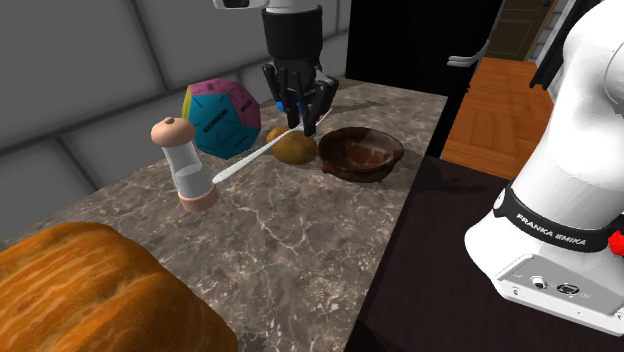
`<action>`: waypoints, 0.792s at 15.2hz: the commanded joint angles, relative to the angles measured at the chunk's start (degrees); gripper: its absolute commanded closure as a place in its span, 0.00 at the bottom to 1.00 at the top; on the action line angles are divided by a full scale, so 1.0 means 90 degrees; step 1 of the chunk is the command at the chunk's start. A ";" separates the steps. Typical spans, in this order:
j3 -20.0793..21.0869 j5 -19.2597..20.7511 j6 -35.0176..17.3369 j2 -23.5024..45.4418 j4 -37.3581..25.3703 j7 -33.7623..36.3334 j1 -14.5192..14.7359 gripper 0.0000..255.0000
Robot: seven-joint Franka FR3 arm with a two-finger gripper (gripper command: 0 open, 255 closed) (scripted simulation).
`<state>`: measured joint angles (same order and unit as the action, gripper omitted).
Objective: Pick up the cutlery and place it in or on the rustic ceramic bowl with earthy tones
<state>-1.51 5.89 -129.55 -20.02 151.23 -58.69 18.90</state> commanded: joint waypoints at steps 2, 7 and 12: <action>-0.0294 0.0182 0.0031 -0.0487 0.0421 -0.0398 -0.0240 1.00; -0.0830 0.0606 0.0174 -0.1289 0.1017 -0.1090 -0.0752 1.00; -0.1371 0.1093 0.0220 -0.1812 0.1423 -0.1772 -0.1328 1.00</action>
<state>-13.19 15.03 -127.54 -35.55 163.31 -73.75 7.73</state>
